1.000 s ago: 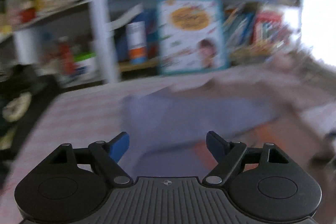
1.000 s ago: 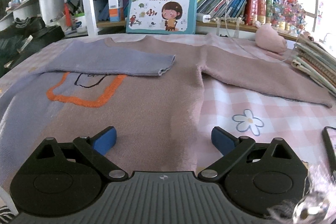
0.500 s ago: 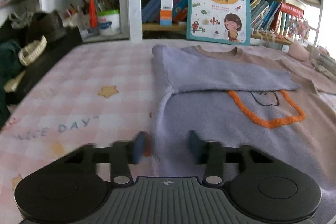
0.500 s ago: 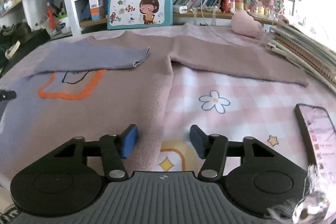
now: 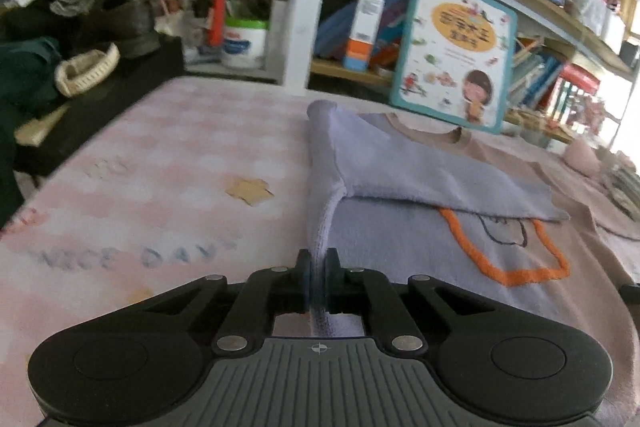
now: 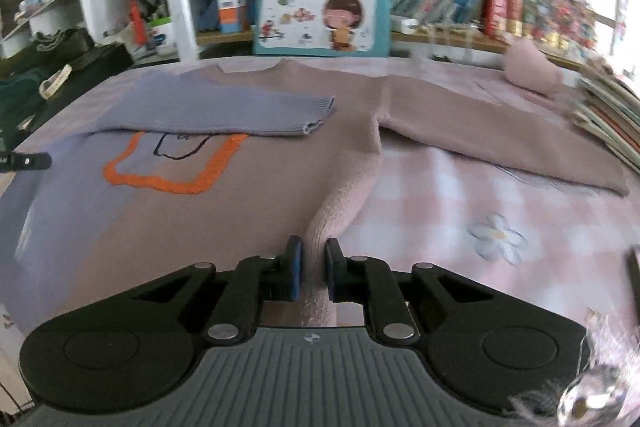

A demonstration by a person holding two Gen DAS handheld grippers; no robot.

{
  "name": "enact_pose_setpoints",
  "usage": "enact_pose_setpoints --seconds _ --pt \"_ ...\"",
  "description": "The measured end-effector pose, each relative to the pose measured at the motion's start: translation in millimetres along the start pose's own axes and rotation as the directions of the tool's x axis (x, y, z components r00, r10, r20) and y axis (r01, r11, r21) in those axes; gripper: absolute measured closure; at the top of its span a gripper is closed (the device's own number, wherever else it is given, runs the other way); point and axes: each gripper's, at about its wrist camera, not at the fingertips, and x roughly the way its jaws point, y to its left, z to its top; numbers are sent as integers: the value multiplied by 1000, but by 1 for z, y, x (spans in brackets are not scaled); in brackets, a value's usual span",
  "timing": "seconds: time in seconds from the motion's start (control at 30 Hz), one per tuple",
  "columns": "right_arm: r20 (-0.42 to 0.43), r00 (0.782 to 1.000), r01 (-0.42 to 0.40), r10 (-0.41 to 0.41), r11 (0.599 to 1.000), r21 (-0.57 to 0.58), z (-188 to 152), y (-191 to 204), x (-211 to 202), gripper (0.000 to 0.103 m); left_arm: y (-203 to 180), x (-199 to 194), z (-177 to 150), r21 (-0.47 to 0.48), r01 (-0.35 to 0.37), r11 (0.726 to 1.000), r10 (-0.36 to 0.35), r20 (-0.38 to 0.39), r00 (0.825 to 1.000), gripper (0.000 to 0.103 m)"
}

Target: Fold clothes

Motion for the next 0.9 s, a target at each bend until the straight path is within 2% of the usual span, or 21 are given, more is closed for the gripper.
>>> enact_pose_setpoints --seconds 0.27,0.43,0.53,0.63,0.7,0.73,0.8,0.9 --pt "0 998 -63 63 993 -95 15 41 25 91 34 2 12 -38 -69 997 69 -3 998 98" --pt "3 997 -71 72 993 -93 16 42 28 91 39 0 8 -48 -80 996 80 -13 997 97" --pt "5 997 -75 76 994 -78 15 38 27 90 34 -7 8 -38 -107 994 107 7 994 93" --pt "14 997 -69 70 996 -60 13 32 23 87 27 -20 11 -23 -134 991 135 42 990 77" --pt "31 997 -67 68 997 -45 12 27 19 81 21 -31 13 -13 -148 989 148 73 986 59" --pt "39 997 -62 64 997 -40 12 24 16 79 18 -35 15 -5 -149 989 149 87 985 57" --pt "55 997 -48 50 998 -31 11 18 12 71 8 -44 16 18 -146 989 143 110 984 44" --pt "76 997 -21 22 1000 -7 10 3 6 58 -9 -54 17 57 -130 990 121 130 984 32"
